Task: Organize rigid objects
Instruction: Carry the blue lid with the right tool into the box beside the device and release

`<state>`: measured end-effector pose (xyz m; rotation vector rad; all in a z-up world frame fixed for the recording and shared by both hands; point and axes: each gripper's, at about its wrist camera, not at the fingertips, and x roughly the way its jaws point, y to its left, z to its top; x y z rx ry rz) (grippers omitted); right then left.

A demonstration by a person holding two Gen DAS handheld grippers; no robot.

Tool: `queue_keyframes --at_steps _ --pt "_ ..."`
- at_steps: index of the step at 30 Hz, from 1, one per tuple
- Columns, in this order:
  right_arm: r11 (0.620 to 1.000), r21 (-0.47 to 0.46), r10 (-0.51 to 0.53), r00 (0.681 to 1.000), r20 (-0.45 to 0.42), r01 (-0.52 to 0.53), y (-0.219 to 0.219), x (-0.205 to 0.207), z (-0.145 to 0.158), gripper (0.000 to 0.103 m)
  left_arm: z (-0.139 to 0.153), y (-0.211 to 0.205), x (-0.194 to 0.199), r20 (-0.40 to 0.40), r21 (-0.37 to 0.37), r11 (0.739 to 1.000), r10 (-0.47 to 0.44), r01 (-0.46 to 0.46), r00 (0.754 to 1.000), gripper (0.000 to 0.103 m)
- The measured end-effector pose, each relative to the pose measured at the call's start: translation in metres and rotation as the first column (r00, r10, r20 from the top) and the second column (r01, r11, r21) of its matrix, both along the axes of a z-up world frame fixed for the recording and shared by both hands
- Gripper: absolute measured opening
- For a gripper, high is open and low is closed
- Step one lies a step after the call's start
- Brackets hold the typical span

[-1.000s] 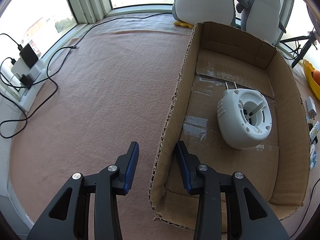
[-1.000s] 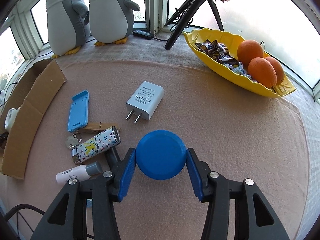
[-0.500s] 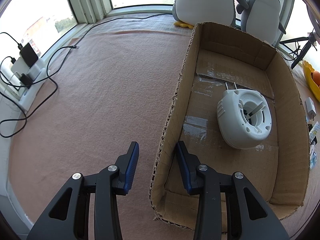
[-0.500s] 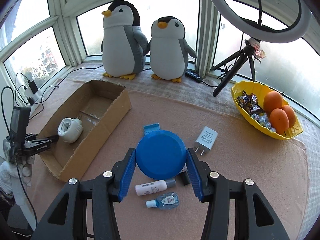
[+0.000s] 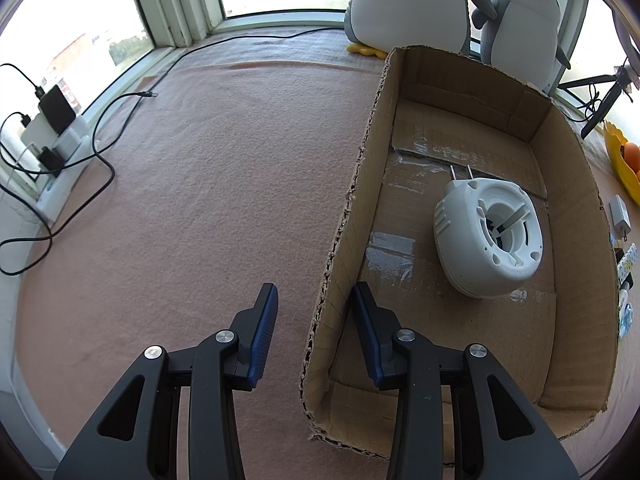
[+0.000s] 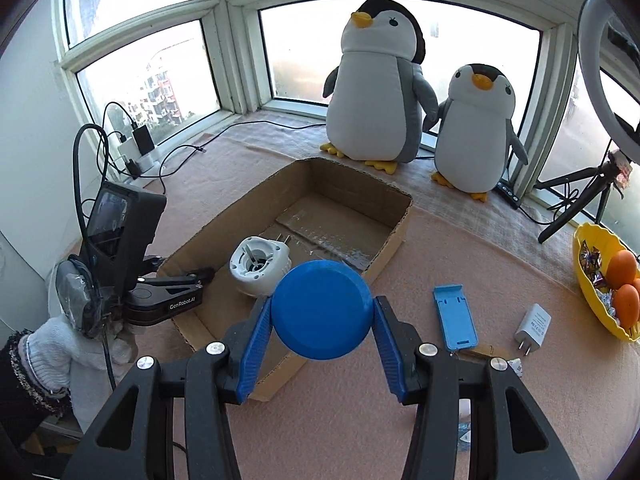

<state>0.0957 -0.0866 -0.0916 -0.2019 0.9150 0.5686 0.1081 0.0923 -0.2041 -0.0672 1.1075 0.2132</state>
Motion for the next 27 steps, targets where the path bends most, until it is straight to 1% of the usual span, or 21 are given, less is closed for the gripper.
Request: queue_keyframes --at_steps 1,2,8,17,18,19,20,21,23,27 --pt "1.0 -0.001 0.016 1.0 -0.012 -0.016 0.011 0.0 -0.005 0.046 0.0 -0.001 0.0 0.001 -0.001 1.0 0.0 0.0 1.0 0.037" --pt "1.0 -0.001 0.016 1.0 -0.012 -0.016 0.011 0.0 -0.005 0.046 0.0 0.0 0.0 0.0 -0.001 1.0 0.0 0.0 1.0 0.037" --pt "0.998 -0.018 0.053 0.998 -0.027 -0.053 0.042 -0.002 -0.02 0.046 0.0 0.0 0.0 0.002 -0.008 1.0 0.001 -0.001 1.0 0.037" --pt "0.998 -0.017 0.054 0.998 -0.044 -0.055 0.051 0.002 -0.028 0.047 0.0 0.001 0.001 0.002 -0.007 1.0 -0.001 0.001 1.0 0.037" --pt "0.998 -0.012 0.063 0.997 -0.041 -0.063 0.052 0.001 -0.028 0.048 0.0 0.001 0.001 0.002 -0.008 1.0 0.0 0.0 1.0 0.037" --pt "0.998 -0.008 0.068 0.997 -0.035 -0.069 0.054 0.0 -0.026 0.057 0.0 0.001 0.001 0.003 -0.01 1.0 0.0 0.0 1.0 0.038" --pt "0.998 -0.008 0.068 0.997 -0.035 -0.069 0.054 0.0 -0.026 0.067 0.0 0.001 0.002 0.003 -0.01 1.0 0.001 -0.001 1.0 0.038" --pt "0.998 -0.001 0.064 0.998 -0.029 -0.064 0.053 -0.001 -0.025 0.07 0.001 0.0 0.002 0.005 -0.009 1.0 0.001 -0.001 1.0 0.038" --pt "0.998 0.005 0.058 0.998 -0.015 -0.058 0.052 -0.002 -0.022 0.071 0.0 0.0 0.002 0.004 -0.01 1.0 0.002 -0.002 1.0 0.037" --pt "0.999 0.017 0.045 0.999 -0.018 -0.044 0.046 0.0 -0.018 0.071 0.0 0.0 0.001 0.006 -0.008 1.0 0.002 -0.002 1.0 0.038"
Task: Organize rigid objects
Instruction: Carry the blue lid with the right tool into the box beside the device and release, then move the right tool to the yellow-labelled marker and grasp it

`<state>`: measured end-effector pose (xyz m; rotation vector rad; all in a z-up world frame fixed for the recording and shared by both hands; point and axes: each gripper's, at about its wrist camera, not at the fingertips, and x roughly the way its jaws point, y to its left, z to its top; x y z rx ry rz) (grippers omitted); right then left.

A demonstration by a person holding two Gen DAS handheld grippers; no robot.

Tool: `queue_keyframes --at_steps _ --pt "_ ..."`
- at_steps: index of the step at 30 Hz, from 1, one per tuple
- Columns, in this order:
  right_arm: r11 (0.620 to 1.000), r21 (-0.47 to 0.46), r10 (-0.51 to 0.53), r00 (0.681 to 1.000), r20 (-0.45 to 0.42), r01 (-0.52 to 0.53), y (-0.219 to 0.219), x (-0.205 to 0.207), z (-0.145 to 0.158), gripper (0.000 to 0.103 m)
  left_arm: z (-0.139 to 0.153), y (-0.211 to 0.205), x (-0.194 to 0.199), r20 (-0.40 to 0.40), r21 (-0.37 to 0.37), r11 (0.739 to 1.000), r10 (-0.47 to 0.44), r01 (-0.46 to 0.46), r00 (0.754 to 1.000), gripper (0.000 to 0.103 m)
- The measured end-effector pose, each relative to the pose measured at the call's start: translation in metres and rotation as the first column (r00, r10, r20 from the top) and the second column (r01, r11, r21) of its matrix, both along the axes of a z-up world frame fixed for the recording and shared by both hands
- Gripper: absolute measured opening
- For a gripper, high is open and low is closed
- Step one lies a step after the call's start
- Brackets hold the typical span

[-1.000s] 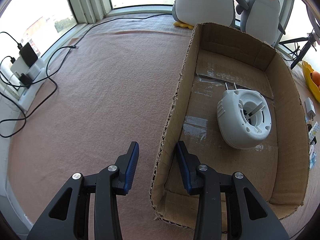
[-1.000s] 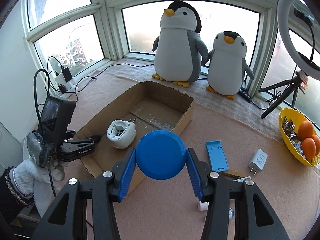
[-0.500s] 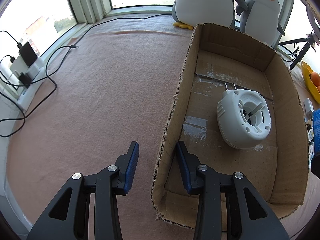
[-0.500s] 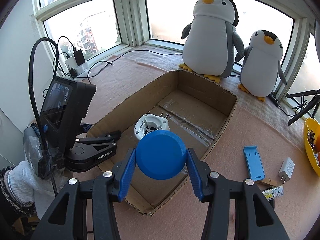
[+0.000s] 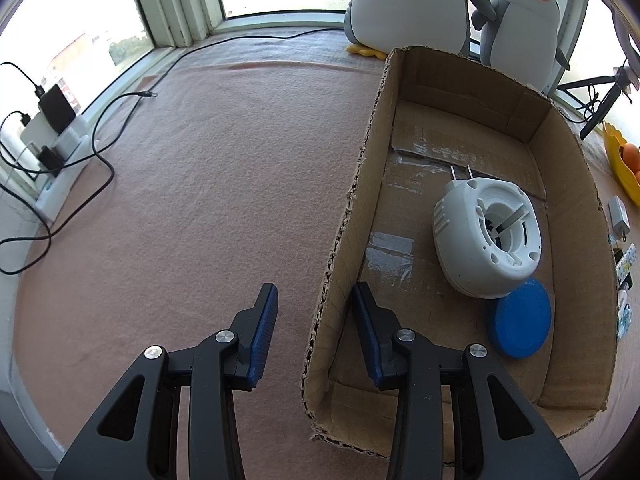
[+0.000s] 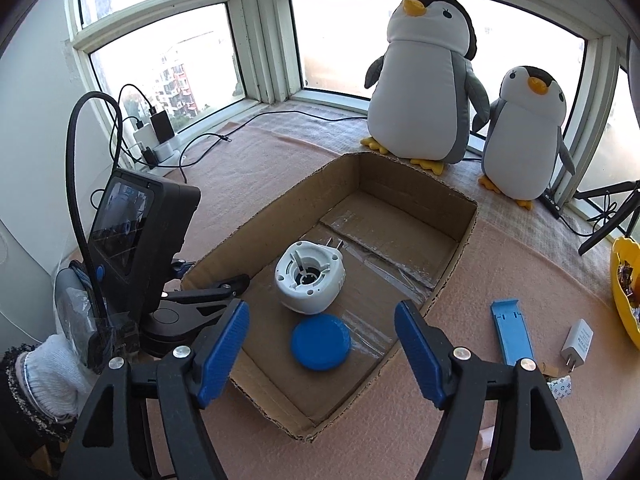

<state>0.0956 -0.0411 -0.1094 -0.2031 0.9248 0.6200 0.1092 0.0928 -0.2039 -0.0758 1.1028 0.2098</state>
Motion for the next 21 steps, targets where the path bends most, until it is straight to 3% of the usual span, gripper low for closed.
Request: queue_keyframes --at_steps 10,21 --pt "0.997 0.038 -0.072 0.997 -0.029 0.073 -0.033 0.004 0.004 0.071 0.0 0.001 -0.001 0.0 0.003 1.0 -0.001 0.001 1.0 0.038" --pt "0.969 0.1 -0.219 0.972 -0.082 0.227 -0.108 0.009 0.008 0.071 0.0 0.001 -0.001 0.0 0.003 1.0 -0.003 0.003 1.0 0.038"
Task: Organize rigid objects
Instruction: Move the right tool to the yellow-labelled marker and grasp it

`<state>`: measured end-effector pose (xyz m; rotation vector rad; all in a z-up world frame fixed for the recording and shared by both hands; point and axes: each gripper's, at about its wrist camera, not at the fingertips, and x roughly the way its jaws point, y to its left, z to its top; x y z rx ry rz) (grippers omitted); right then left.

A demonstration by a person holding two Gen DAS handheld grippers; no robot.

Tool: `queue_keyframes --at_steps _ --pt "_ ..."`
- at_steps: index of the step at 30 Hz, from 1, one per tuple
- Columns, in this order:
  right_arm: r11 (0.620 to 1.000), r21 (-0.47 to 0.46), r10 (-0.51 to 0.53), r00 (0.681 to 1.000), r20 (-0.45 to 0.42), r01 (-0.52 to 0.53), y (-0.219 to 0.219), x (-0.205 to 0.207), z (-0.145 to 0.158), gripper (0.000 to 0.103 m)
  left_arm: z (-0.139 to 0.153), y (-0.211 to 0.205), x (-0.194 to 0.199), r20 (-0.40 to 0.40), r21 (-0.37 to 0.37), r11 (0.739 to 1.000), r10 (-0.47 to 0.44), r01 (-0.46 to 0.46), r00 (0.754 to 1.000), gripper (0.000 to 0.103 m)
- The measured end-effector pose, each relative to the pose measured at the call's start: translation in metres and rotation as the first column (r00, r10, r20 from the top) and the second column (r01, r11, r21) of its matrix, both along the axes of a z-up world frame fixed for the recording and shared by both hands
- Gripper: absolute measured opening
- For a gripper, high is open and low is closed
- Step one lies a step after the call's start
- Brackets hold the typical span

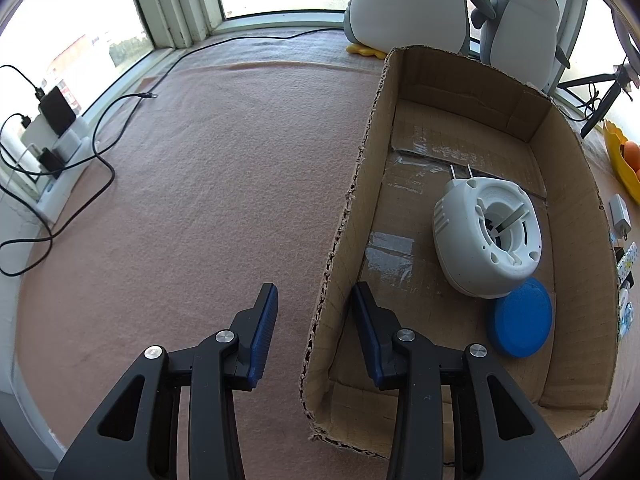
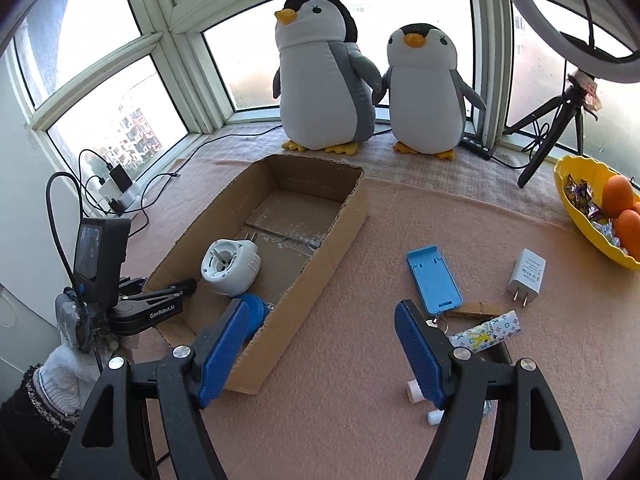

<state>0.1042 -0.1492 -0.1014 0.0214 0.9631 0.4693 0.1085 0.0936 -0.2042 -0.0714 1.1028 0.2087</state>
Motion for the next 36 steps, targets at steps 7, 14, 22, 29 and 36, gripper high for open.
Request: queue_keyframes --at_steps 7,14,22,29,36 --pt "0.992 -0.005 -0.125 0.992 -0.026 0.125 -0.063 -0.001 0.0 0.071 0.0 0.0 0.0 0.001 -0.002 1.0 0.001 -0.001 1.0 0.038" --pt "0.978 -0.083 -0.195 0.979 -0.052 0.191 -0.104 -0.005 -0.016 0.071 0.0 0.001 -0.001 0.001 -0.003 1.0 0.001 -0.001 1.0 0.038" --pt "0.973 -0.041 -0.231 0.966 -0.119 0.228 -0.126 0.004 -0.036 0.071 0.0 0.001 -0.001 0.001 -0.002 1.0 0.001 -0.001 1.0 0.038" --pt "0.97 0.058 -0.219 0.949 -0.228 0.237 -0.121 0.025 -0.056 0.065 0.0 0.001 -0.001 0.001 -0.003 1.0 0.001 -0.001 1.0 0.038" --pt "0.961 0.091 -0.221 0.926 -0.306 0.26 -0.115 0.043 -0.075 0.05 0.0 0.002 -0.001 0.001 -0.001 1.0 0.0 0.0 1.0 0.038"
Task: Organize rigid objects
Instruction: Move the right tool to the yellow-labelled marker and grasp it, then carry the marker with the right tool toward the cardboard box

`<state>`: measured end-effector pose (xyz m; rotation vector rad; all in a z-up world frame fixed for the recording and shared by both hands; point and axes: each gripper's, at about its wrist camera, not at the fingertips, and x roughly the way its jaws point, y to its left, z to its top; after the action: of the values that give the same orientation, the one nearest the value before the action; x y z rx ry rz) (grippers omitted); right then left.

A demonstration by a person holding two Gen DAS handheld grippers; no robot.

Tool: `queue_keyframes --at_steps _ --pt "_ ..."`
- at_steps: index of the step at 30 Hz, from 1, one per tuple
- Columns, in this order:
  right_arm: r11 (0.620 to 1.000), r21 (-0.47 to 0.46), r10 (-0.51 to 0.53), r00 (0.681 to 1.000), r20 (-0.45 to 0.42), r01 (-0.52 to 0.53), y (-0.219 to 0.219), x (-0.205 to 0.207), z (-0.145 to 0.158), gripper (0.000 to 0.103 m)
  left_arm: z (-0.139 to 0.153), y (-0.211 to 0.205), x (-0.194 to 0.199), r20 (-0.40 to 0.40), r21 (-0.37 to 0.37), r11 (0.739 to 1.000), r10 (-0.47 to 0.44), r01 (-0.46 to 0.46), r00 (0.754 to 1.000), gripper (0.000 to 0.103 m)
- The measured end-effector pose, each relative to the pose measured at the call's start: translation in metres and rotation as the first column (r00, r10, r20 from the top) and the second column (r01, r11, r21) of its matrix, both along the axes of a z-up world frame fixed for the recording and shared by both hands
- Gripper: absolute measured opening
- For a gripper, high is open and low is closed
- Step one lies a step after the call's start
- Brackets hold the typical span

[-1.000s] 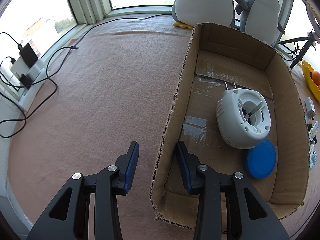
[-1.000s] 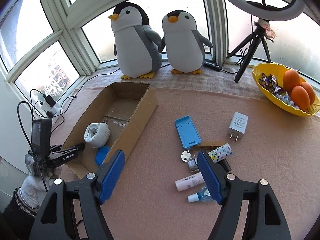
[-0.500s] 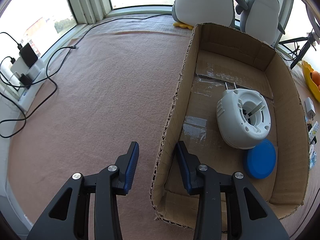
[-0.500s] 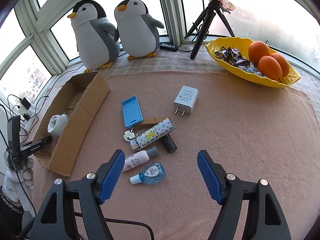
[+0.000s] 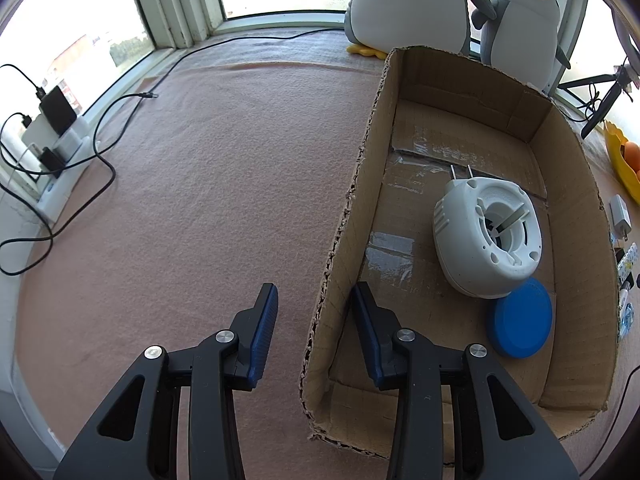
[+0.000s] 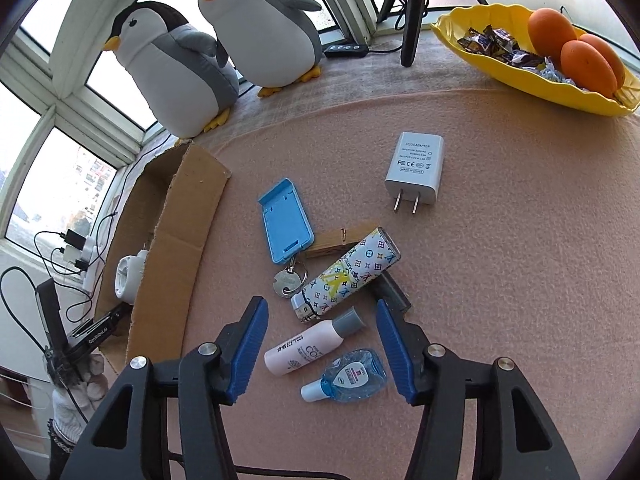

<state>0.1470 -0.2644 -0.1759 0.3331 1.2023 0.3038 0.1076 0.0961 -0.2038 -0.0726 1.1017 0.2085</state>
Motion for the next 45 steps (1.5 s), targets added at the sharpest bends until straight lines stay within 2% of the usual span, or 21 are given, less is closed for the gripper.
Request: queue_keyframes --at_steps 12,24,30,34,38,45 --pt "1.0 -0.027 -0.006 0.999 -0.034 0.005 0.008 0.018 -0.013 0.045 0.0 0.001 0.0 0.001 0.004 1.0 -0.001 0.001 1.0 0.038" --pt "0.999 -0.007 -0.038 0.997 -0.069 0.037 0.008 0.03 -0.029 0.025 0.0 0.001 0.0 0.0 0.006 1.0 -0.001 0.001 1.0 0.038" --pt "0.999 -0.004 -0.041 0.998 -0.055 0.04 0.006 0.029 -0.029 0.019 0.0 0.0 0.0 0.001 0.006 1.0 -0.001 0.001 1.0 0.038" --pt "0.999 -0.026 -0.031 0.999 -0.034 0.03 0.009 0.026 -0.024 0.01 0.0 0.0 0.0 0.001 0.005 1.0 -0.001 0.001 1.0 0.038" --pt "0.998 -0.059 -0.021 0.999 -0.024 0.02 0.01 0.023 -0.022 0.01 0.0 0.001 0.0 0.002 0.005 1.0 -0.001 0.001 1.0 0.038" --pt "0.999 -0.033 -0.039 0.999 -0.012 0.039 0.004 0.02 -0.019 0.01 0.001 0.0 0.0 0.001 0.004 1.0 -0.001 0.001 1.0 0.038"
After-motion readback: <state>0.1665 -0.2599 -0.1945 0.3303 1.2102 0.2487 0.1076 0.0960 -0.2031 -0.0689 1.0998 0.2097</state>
